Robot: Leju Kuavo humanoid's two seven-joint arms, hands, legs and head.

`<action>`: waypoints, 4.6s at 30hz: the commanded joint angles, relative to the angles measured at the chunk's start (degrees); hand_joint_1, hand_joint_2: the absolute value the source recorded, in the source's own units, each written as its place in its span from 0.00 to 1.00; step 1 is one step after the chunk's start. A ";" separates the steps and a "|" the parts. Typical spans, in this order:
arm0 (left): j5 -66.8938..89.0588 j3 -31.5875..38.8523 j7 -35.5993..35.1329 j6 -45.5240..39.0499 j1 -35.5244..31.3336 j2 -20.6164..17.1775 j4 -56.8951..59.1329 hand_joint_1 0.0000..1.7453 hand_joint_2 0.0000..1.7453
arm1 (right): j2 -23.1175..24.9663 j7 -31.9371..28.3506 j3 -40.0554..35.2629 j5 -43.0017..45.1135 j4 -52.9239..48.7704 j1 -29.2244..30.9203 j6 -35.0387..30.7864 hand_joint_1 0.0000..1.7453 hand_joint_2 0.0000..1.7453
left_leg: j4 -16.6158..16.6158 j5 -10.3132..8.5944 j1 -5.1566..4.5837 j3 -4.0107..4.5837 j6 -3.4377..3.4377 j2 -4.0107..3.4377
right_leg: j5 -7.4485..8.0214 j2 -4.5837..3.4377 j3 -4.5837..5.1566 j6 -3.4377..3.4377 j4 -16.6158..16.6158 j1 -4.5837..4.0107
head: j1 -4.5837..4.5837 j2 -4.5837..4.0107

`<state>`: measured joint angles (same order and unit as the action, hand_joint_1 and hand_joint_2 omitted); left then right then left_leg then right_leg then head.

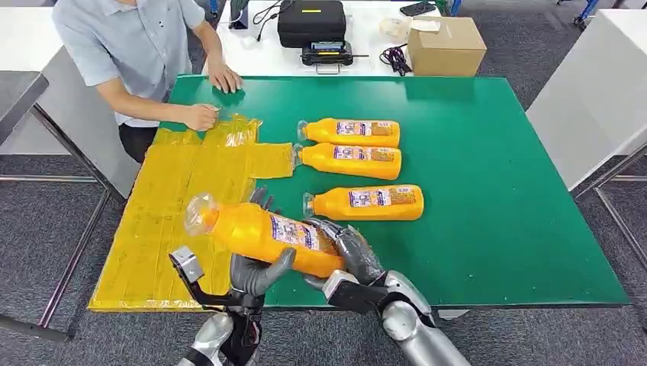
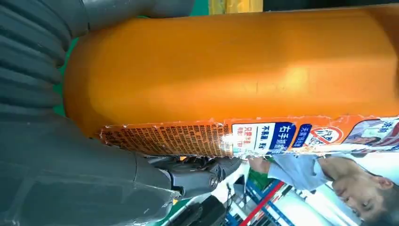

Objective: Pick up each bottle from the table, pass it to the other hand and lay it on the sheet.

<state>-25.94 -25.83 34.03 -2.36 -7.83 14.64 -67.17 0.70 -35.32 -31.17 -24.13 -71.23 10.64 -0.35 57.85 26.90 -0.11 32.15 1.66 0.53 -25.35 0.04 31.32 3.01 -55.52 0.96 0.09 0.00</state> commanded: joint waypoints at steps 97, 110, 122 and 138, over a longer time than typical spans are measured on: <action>89.51 13.10 -23.47 -22.87 -28.68 -11.59 42.65 0.14 1.00 | 3.67 -3.62 8.36 3.88 6.38 -2.31 1.04 0.00 1.00 | 0.01 -0.13 0.06 -0.08 -0.10 -0.01 | 0.01 0.02 -0.02 -0.10 -0.13 -0.05 | 0.02 0.00; 90.11 11.06 -24.58 -15.71 -28.11 -12.40 45.56 0.83 1.00 | 3.41 -3.79 9.70 3.46 7.16 -2.63 0.66 0.00 1.00 | -0.07 -0.13 0.01 -0.30 -0.10 -0.12 | 0.03 -0.08 -0.18 -0.08 -0.10 0.00 | 0.02 0.00; 91.60 8.80 -24.67 -13.28 -28.76 -11.39 45.32 0.00 1.00 | 3.47 -4.29 10.97 3.25 7.23 -2.83 0.02 0.00 1.00 | -0.06 -0.14 0.03 -0.52 -0.09 -0.08 | 0.04 -0.05 -0.41 -0.08 -0.10 -0.02 | 0.02 0.00; 93.05 5.31 -26.05 -7.67 -30.01 -11.25 44.69 0.00 0.00 | 3.81 -4.46 12.02 2.63 7.27 -2.46 -0.43 0.00 1.00 | -0.03 -0.17 0.00 -0.57 -0.08 0.00 | 0.04 -0.01 -0.49 -0.07 -0.14 0.01 | 0.02 0.00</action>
<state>67.12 -17.02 7.48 -12.57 -38.03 3.21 -26.51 4.35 -39.69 -20.48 -21.29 -66.47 6.89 -0.52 57.84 26.76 -0.12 31.60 1.62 0.60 -25.35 0.07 30.83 3.00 -55.67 0.98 0.11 0.00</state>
